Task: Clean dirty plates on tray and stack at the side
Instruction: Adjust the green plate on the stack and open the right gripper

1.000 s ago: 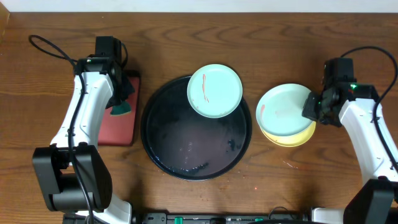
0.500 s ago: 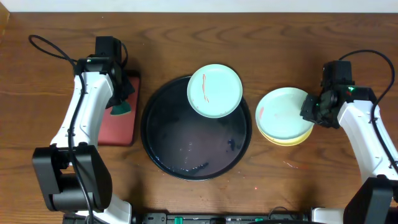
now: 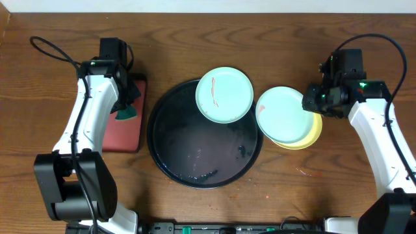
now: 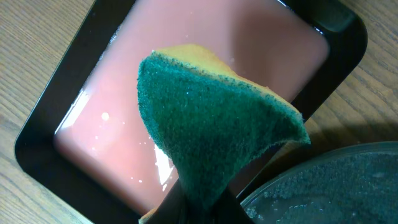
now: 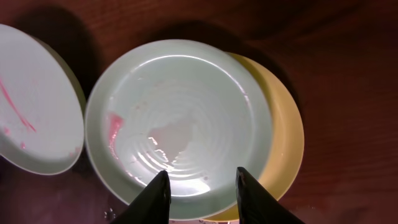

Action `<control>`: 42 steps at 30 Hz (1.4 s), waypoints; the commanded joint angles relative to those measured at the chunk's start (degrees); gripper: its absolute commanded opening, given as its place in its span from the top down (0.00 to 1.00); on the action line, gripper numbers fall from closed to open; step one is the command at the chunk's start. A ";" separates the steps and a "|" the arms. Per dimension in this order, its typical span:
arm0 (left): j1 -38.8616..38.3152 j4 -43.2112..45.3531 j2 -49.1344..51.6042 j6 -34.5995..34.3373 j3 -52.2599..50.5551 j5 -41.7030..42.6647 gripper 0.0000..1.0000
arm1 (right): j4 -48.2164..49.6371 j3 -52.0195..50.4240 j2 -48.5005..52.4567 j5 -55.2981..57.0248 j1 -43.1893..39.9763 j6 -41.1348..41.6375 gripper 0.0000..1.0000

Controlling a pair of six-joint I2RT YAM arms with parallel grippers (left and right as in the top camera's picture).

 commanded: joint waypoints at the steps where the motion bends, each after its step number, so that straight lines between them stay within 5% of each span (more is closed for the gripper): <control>1: 0.15 0.07 -0.09 0.98 1.09 -1.14 0.92 | -1.07 0.98 0.09 0.61 0.50 -0.66 0.68; 11: 0.15 0.09 -0.09 0.98 1.09 -1.11 0.93 | -2.64 0.87 2.34 0.59 0.83 -0.70 0.68; 24: 0.15 0.04 -0.09 0.98 1.09 -1.14 0.92 | -0.46 0.87 19.28 0.04 5.05 -2.16 0.77; 42: 0.15 0.09 -0.09 0.98 1.09 -1.11 0.93 | -7.39 0.87 19.34 15.17 4.02 -2.16 0.71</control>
